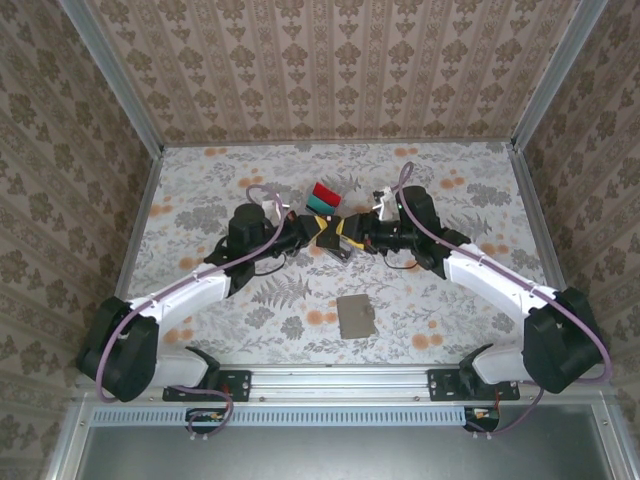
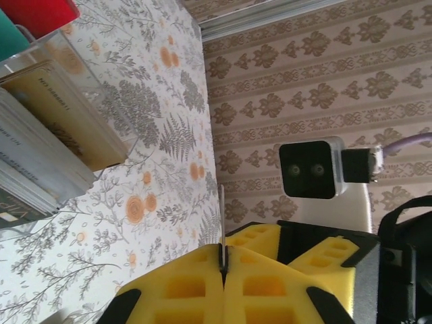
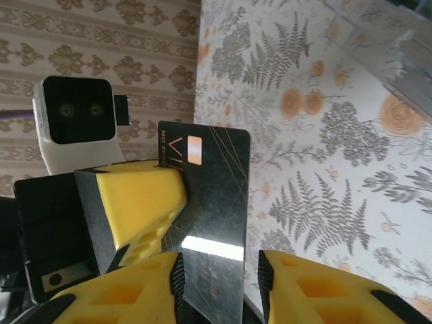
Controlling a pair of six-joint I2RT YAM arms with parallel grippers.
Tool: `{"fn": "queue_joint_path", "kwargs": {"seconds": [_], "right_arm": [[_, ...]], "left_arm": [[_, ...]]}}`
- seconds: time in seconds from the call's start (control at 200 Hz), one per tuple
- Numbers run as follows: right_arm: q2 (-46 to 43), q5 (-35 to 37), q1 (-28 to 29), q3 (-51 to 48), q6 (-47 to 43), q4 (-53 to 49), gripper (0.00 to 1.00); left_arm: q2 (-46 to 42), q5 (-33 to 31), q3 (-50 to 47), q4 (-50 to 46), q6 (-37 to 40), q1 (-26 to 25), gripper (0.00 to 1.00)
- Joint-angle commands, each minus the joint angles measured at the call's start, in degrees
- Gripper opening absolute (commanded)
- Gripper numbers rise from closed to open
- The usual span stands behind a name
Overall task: Put the credit cards into the card holder
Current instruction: Pass the credit card.
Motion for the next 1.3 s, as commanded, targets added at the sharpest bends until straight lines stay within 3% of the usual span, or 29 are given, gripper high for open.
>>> {"fn": "queue_joint_path", "kwargs": {"seconds": [0.0,0.25,0.525,0.625,0.71,0.82,0.95,1.155,1.295], "right_arm": [[1.4,-3.3,-0.1,-0.8,4.8,5.9,0.35],[5.7,-5.4,-0.1,-0.5,8.1,11.2,0.28],[5.1,-4.9,-0.9,-0.6,7.2,9.6,0.1],[3.0,-1.8,-1.0,1.0,1.2,0.0,0.03],[0.2,0.0,-0.9,1.2,-3.2,-6.7,0.01],[-3.5,5.8,-0.5,0.3,-10.2,-18.2,0.02],[-5.2,16.7,4.1,0.3,-18.9,-32.9,0.02],[-5.3,20.9,11.6,-5.0,-16.6,-31.8,0.02],[-5.5,26.2,12.6,-7.3,-16.0,-34.4,0.01]], "left_arm": [[-0.2,1.2,1.1,3.4,-1.7,-0.3,0.0],[1.0,1.8,0.4,6.7,-5.2,-0.4,0.0],[-0.8,0.6,0.3,0.3,-3.6,-0.3,0.0],[-2.3,-0.8,0.9,-6.2,-1.1,-0.3,0.15],[-3.8,-1.9,2.1,-13.6,2.5,-0.4,0.36],[-6.7,-6.2,3.6,-26.5,8.3,-1.1,0.54],[-9.5,-11.5,3.8,-35.6,12.1,-3.1,0.59],[-9.9,-16.4,1.9,-38.5,12.0,-8.6,0.61],[-9.6,-19.3,1.5,-39.8,11.7,-12.3,0.62]]}}
